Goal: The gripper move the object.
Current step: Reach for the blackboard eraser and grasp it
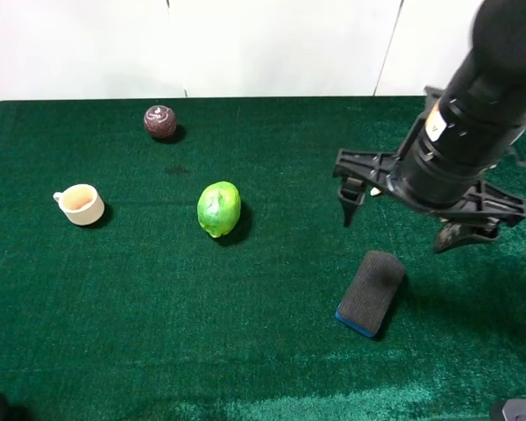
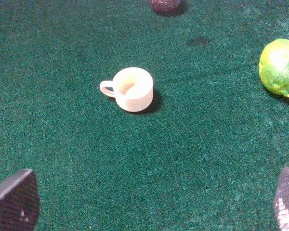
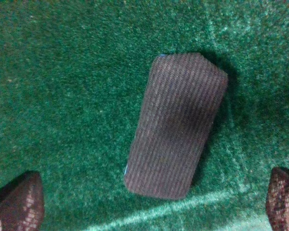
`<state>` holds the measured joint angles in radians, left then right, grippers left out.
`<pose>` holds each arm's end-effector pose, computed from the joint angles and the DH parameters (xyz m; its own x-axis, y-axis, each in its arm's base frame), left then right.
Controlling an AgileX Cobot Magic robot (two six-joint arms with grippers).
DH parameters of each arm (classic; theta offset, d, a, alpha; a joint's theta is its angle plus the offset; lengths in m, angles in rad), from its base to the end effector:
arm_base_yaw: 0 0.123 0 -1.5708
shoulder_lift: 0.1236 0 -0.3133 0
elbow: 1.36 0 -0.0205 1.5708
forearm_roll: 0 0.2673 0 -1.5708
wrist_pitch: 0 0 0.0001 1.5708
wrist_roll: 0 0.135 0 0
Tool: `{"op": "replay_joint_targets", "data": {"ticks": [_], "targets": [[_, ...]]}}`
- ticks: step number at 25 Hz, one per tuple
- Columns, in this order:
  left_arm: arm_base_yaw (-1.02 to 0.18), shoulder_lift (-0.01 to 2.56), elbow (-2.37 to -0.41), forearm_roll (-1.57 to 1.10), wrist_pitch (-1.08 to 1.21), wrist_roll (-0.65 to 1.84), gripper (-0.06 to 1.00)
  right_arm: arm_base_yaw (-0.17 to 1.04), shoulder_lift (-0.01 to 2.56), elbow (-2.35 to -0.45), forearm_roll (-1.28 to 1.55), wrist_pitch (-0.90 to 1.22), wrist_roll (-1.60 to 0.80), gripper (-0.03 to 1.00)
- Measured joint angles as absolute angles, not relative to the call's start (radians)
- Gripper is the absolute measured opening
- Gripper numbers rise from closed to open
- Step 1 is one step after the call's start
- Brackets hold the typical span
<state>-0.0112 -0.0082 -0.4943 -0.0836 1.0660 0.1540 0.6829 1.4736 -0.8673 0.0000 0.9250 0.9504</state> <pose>0.0191 -0.0101 0.2631 -0.4456 0.1179 -0.8874 0.1275 0.9895 0.0675 0.2075 0.1688 0.1875 -0.9608 0.2673 -0.0735 0.2593 0.9603 0.1028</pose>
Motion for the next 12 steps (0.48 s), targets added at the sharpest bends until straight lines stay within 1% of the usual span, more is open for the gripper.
{"op": "replay_joint_targets", "data": {"ticks": [4, 9, 12], "targets": [[-0.011, -0.008, -0.494, -0.084, 1.066, 0.154, 0.99, 0.683, 1.533, -0.853, 0.0, 0.874, 0.95, 0.69], [-0.011, -0.008, -0.494, -0.084, 1.066, 0.154, 0.99, 0.683, 1.544, -0.748, 0.053, 0.734, 0.951, 0.69], [-0.011, -0.008, -0.494, -0.084, 1.066, 0.154, 0.99, 0.683, 1.548, -0.703, 0.066, 0.693, 0.955, 0.69]]}}
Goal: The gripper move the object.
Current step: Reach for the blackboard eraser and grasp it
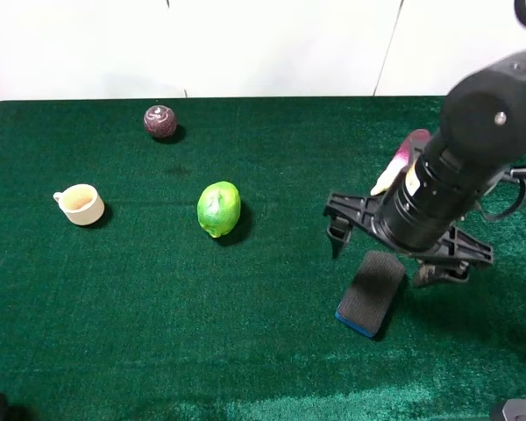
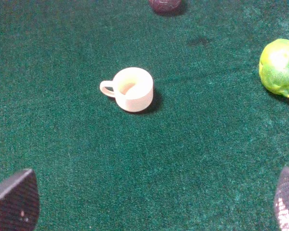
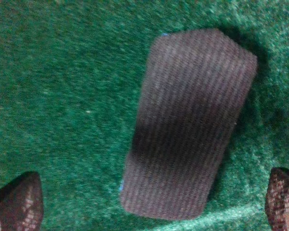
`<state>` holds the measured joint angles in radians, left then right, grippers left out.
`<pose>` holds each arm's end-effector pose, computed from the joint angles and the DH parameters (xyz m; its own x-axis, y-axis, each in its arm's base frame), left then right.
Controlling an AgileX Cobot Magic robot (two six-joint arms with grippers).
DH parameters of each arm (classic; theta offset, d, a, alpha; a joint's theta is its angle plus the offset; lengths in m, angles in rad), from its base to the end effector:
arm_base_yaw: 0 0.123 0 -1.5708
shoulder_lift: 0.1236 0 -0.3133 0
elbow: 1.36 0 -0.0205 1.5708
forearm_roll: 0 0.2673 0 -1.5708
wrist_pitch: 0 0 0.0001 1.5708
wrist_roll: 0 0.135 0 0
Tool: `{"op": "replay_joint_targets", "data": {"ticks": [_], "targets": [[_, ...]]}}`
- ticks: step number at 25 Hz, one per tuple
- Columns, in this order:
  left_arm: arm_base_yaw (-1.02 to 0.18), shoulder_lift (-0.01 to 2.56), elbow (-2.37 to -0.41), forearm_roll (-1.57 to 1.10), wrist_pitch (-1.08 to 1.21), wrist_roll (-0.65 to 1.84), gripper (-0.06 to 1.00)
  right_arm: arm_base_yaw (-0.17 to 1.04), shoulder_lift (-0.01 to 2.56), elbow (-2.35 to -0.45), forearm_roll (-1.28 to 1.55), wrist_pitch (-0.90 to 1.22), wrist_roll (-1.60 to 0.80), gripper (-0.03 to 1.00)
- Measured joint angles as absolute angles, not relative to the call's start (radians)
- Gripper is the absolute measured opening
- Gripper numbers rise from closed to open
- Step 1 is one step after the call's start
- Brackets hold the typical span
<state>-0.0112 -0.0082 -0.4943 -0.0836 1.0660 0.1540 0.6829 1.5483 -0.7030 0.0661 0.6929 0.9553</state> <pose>0.0191 -0.0101 0.2631 -0.4456 0.1179 -0.8874 0.1275 0.9895 0.0675 0.1950 0.1660 0.1319 -0.9480 0.3169 -0.0291 0.3111 0.9422 0.1243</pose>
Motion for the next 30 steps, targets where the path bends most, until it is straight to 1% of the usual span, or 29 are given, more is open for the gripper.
{"op": "replay_joint_targets", "data": {"ticks": [10, 18, 30], "targets": [[-0.011, -0.008, -0.494, -0.084, 1.066, 0.154, 0.99, 0.683, 1.655, -0.689, 0.066, 0.646, 0.961, 0.69], [-0.011, -0.008, -0.494, -0.084, 1.066, 0.154, 0.99, 0.683, 1.737, -0.689, 0.077, 0.556, 0.942, 0.69], [-0.011, -0.008, -0.494, -0.084, 1.066, 0.154, 0.99, 0.683, 1.804, -0.684, 0.085, 0.52, 0.939, 0.69]]}}
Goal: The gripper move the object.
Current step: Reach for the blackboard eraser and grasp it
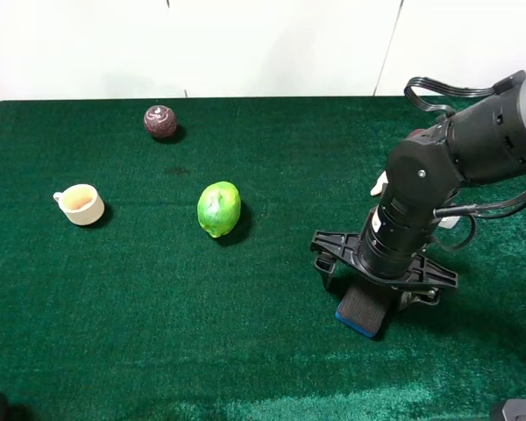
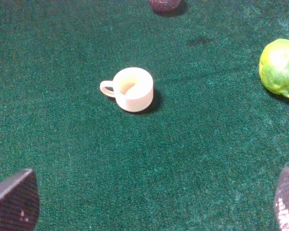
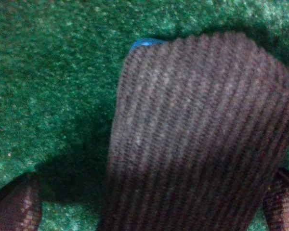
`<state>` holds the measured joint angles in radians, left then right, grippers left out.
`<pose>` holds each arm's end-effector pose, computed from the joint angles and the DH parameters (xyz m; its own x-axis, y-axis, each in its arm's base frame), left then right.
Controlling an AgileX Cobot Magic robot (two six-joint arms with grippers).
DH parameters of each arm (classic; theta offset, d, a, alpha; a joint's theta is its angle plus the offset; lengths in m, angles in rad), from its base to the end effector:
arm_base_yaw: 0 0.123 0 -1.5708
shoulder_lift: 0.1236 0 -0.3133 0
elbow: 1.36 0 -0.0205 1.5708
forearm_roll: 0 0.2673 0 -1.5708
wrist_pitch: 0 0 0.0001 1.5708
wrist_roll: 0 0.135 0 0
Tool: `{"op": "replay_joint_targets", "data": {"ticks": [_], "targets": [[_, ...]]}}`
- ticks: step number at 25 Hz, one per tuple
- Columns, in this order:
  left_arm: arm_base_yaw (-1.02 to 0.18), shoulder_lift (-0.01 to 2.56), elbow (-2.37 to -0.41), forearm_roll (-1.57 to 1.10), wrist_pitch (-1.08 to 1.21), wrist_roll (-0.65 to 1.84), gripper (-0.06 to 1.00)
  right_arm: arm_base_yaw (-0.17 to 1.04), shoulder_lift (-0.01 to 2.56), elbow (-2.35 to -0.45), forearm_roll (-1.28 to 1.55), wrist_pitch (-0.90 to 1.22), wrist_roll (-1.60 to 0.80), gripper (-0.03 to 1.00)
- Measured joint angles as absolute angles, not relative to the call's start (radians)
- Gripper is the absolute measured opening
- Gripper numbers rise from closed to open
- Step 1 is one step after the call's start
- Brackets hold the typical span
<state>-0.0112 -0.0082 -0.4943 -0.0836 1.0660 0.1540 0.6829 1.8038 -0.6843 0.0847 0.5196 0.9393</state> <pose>0.0191 -0.0101 0.2631 -0.4456 0.1179 -0.8874 0.1275 0.9895 0.0675 0.2033 0.1727 0.0628 -0.9461 0.3230 0.0248 0.3238 0.9453 0.0396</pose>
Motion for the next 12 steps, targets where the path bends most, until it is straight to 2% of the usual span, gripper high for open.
{"op": "replay_joint_targets", "data": {"ticks": [10, 12], "targets": [[-0.011, -0.008, -0.494, -0.084, 1.066, 0.154, 0.99, 0.683, 1.805, -0.684, 0.085, 0.506, 0.939, 0.69], [-0.011, -0.008, -0.494, -0.084, 1.066, 0.154, 0.99, 0.683, 1.805, -0.684, 0.085, 0.512, 0.944, 0.62]]}}
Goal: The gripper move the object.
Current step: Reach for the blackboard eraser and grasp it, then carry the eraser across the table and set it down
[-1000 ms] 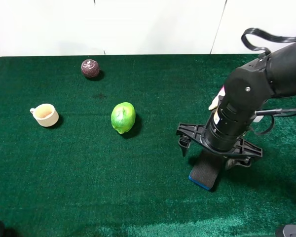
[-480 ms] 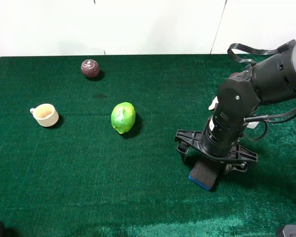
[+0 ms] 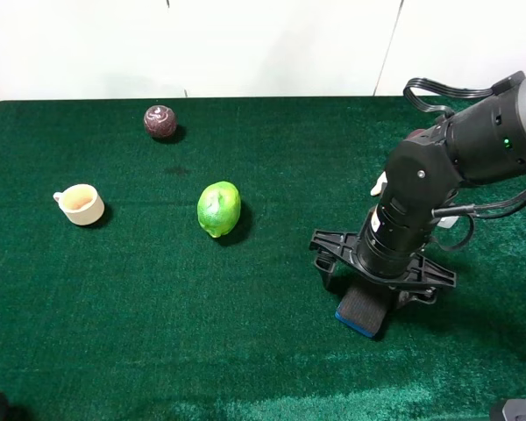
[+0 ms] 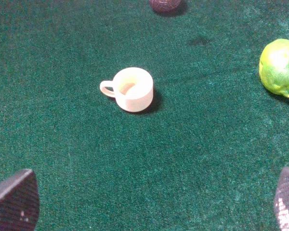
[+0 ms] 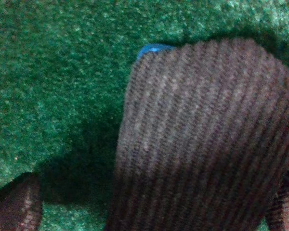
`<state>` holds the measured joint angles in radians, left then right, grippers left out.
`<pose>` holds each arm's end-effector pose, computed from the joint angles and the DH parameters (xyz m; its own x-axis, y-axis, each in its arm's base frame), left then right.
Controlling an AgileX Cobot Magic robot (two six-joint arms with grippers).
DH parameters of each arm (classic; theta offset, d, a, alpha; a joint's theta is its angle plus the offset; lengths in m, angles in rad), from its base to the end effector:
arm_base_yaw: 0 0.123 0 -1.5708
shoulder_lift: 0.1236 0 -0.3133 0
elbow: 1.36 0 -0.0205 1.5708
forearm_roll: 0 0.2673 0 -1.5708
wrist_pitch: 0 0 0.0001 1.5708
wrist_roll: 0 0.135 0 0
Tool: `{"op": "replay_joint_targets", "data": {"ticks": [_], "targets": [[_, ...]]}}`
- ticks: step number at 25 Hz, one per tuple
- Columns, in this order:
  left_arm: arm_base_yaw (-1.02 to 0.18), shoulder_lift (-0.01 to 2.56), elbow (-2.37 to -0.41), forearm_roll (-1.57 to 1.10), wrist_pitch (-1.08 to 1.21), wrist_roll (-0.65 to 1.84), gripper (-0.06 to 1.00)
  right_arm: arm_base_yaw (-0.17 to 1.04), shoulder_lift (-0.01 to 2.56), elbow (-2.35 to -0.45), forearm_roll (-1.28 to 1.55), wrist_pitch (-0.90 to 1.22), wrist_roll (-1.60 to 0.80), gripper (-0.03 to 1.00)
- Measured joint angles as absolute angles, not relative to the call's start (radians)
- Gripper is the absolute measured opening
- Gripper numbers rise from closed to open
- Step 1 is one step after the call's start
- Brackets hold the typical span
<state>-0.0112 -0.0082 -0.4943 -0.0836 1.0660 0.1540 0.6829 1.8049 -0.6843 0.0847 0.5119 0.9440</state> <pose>0.0191 -0.0101 0.2631 -0.4456 0.1179 -0.8874 0.1275 0.9895 0.0675 0.2041 0.1733 0.0625 -0.9445 0.3277 0.0211 0.3283 0.9435 0.0447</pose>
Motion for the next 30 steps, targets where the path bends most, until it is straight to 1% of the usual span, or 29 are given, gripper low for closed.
{"op": "replay_joint_targets", "data": {"ticks": [4, 5, 24, 30], "targets": [[-0.011, -0.008, -0.494, -0.084, 1.066, 0.154, 0.99, 0.683, 1.805, -0.684, 0.074, 0.527, 0.97, 0.42], [-0.011, -0.008, -0.494, -0.084, 1.066, 0.154, 0.99, 0.683, 1.805, -0.684, 0.073, 0.527, 0.973, 0.41], [-0.011, -0.008, -0.494, -0.084, 1.066, 0.154, 0.99, 0.683, 1.805, -0.684, 0.066, 0.527, 0.981, 0.41], [-0.011, -0.008, -0.494, -0.084, 1.066, 0.154, 0.99, 0.683, 1.804, -0.711, 0.062, 0.578, 0.952, 0.41]]}}
